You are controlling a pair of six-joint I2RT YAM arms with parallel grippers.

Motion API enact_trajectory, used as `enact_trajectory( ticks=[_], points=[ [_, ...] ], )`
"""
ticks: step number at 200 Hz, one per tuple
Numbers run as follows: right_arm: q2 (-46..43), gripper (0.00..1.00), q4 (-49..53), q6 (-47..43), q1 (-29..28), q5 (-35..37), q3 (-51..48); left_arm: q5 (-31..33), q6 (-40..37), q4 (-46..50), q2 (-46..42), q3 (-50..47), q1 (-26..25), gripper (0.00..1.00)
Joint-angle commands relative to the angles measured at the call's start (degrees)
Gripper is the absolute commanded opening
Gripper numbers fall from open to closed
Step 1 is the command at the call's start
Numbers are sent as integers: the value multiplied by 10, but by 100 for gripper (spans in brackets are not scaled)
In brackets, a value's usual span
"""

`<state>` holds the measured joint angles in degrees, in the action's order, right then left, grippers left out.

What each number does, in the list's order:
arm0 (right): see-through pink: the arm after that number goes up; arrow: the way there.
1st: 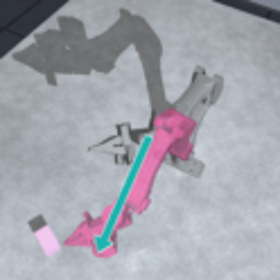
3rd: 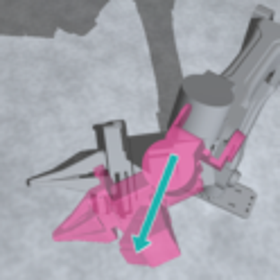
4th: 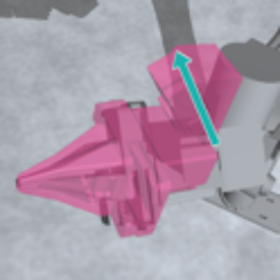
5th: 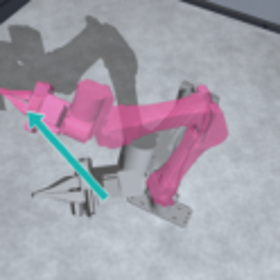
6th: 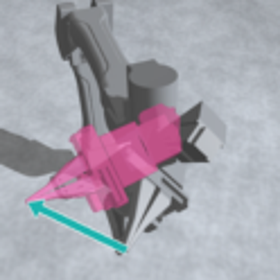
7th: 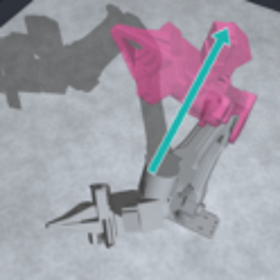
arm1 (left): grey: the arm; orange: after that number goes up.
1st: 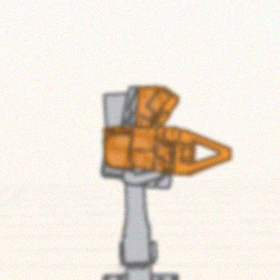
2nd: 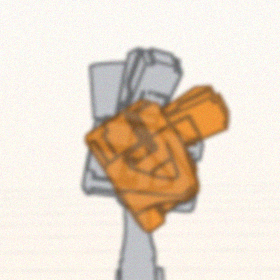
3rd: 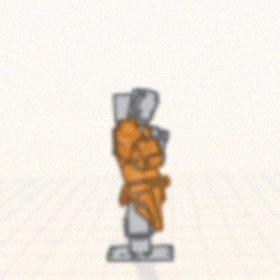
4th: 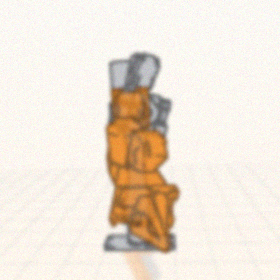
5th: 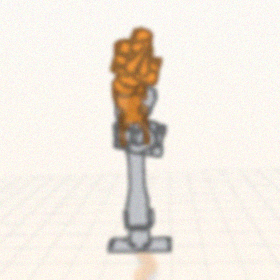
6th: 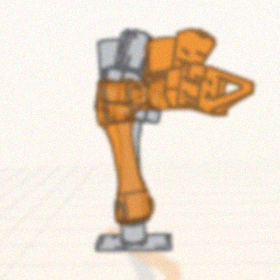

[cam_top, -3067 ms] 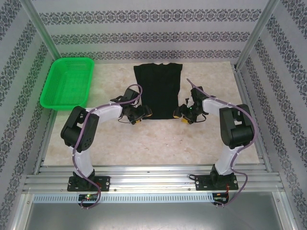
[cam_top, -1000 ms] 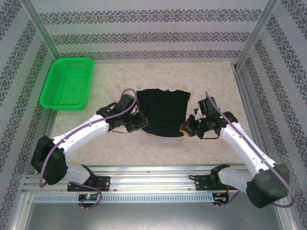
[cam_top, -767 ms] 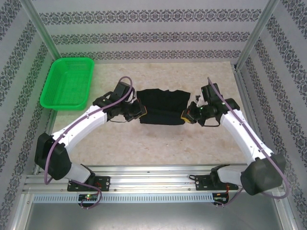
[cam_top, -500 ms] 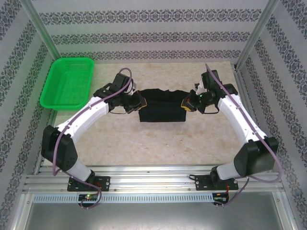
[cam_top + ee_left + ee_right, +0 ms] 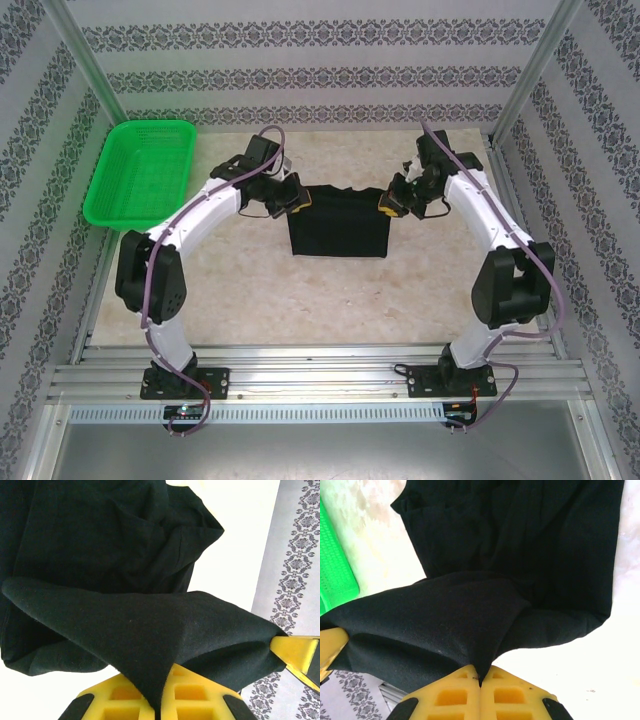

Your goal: Fold and stack the t-shirts

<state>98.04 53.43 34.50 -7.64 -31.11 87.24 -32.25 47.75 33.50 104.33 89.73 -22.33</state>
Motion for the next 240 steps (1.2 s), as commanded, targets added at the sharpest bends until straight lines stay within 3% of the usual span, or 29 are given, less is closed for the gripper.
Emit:
enact_trajectory(
  ticks=[1, 115, 132, 144, 153, 160, 168, 182, 209, 220, 225, 240],
  points=[
    [26, 0, 12, -20, 14, 24, 31, -1, -22, 18, 17, 24, 20, 1],
    [194, 4, -6, -36, 35, 45, 142, -12, -39, 4, 174, 140, 53, 5],
    [220, 9, -22, -31, 39, 50, 159, -13, -32, -29, 192, 156, 58, 19],
    [240, 19, -29, -28, 42, 47, 179, -28, -13, -57, 208, 173, 64, 29],
    [254, 24, -34, -25, 44, 48, 198, -32, -3, -60, 223, 197, 70, 44],
    [266, 34, -34, -25, 46, 49, 216, -36, 2, -58, 236, 219, 73, 55],
    [278, 45, -25, -23, 46, 52, 240, -39, 4, -50, 248, 245, 76, 61],
    [289, 53, -20, -26, 47, 45, 280, -35, 2, -35, 257, 284, 79, 69],
    [251, 67, -20, -53, 34, 68, 308, -13, -6, -48, 218, 302, 84, 99],
    [229, 73, -12, -69, 28, 82, 308, 2, -17, -45, 193, 304, 85, 100],
    [218, 82, -3, -76, 25, 92, 310, 10, -24, -39, 182, 306, 86, 100],
    [186, 84, 17, -92, 17, 111, 293, 36, -51, -12, 150, 309, 88, 100]
  ],
)
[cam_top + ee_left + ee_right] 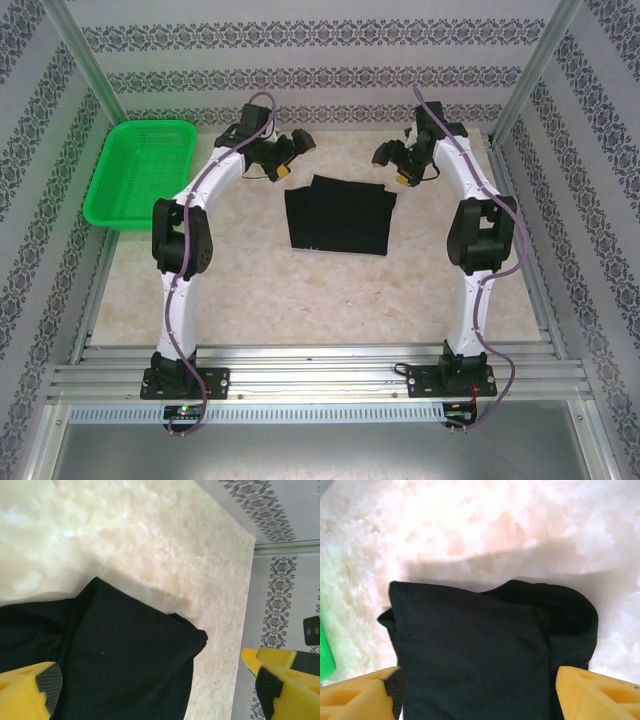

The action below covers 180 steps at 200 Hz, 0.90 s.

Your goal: Fold and stack the t-shirts

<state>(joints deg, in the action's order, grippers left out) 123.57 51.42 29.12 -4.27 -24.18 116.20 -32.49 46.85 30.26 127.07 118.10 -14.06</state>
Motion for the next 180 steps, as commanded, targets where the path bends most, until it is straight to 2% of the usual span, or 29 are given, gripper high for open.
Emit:
enact_trajectory(
  ticks=[1, 24, 42, 82, 95, 124, 180],
  points=[
    [-72, 84, 37, -39, -17, 42, 1, 40, -44, 22, -80, 26, 5, 100],
    [-138, 84, 21, -46, -37, 37, -80, 86, -81, 43, -150, -17, 1, 100],
    [-182, 83, 18, -47, -66, 47, -140, 119, -93, 24, -221, -102, 0, 100],
    [-223, 83, -10, -14, -160, 141, -249, 177, -101, -33, -362, -320, -9, 100],
    [-200, 83, -21, -3, -191, 166, -252, 191, -100, -27, -387, -373, -10, 100],
    [-109, 83, 4, 5, -246, 245, -194, 217, -108, 0, -436, -444, -10, 100],
    [47, 82, 59, -13, -250, 301, -86, 284, -126, 56, -502, -475, -3, 100]
  ],
)
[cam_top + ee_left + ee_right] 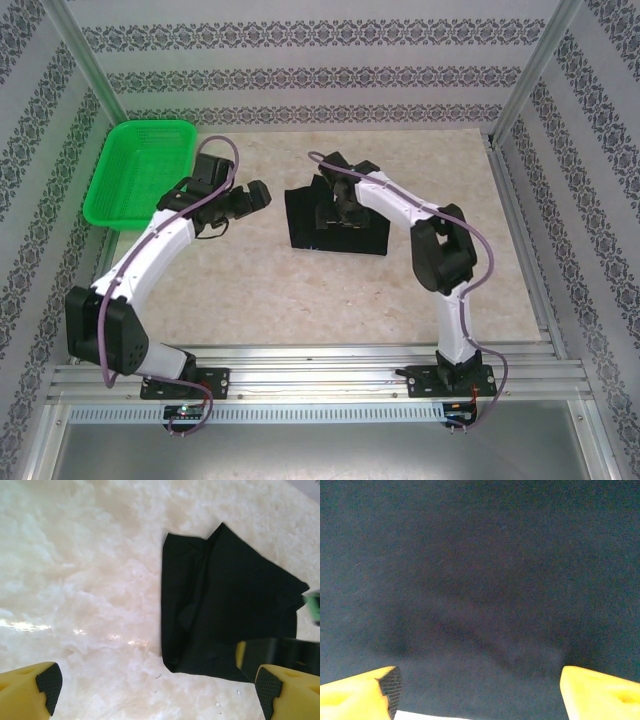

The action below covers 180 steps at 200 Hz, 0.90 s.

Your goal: Fold and stack the t-shirts

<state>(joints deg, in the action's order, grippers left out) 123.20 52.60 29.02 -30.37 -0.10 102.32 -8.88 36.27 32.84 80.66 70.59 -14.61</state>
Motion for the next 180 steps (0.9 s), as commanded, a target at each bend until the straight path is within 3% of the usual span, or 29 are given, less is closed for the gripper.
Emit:
enact_trajectory(
  ticks=[1, 80, 130, 148, 166, 180],
  points=[
    [56, 82, 51, -14, 14, 63, 58, 49, -20, 31, -39, 0, 3, 100],
    [144, 82, 133, -145, 139, 143, 162, 88, -28, 37, -79, -9, 40, 100],
    [241, 82, 182, -251, 224, 199, 329, 83, -33, 48, -84, -20, 56, 100],
    [266, 82, 174, -233, 268, 163, 374, 77, -33, 50, -83, -22, 61, 100],
    [285, 82, 165, -242, 292, 170, 433, 71, -35, 51, -80, -20, 63, 100],
    [271, 82, 153, -223, 307, 128, 451, 62, -40, 54, -76, -10, 63, 100]
  ],
)
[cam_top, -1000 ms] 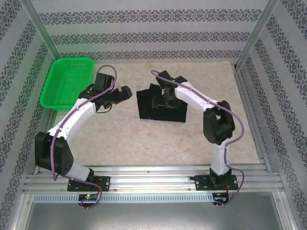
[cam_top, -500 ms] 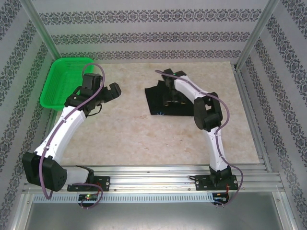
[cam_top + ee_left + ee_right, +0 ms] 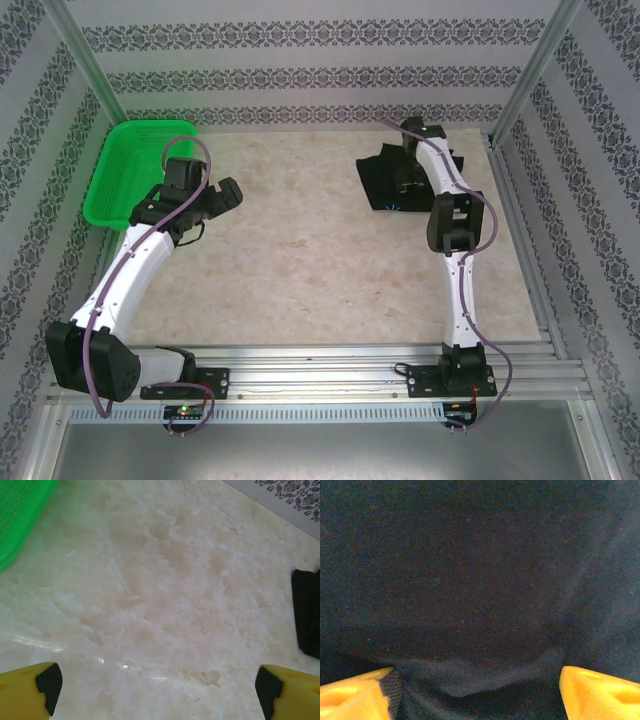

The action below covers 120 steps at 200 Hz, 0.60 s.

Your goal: Fold and stack the t-shirts

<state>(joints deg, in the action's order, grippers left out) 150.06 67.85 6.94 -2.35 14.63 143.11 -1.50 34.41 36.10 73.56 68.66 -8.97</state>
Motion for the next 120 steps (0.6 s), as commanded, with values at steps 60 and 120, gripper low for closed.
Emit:
enact_trajectory(
  ticks=[60, 120],
  points=[
    [-209, 84, -82, 21, -6, -84, -63, -27, -20, 25, -13, 23, 6, 100],
    [-332, 83, -211, 185, -60, -177, -380, -21, -12, 8, -42, -7, 10, 100]
  ],
)
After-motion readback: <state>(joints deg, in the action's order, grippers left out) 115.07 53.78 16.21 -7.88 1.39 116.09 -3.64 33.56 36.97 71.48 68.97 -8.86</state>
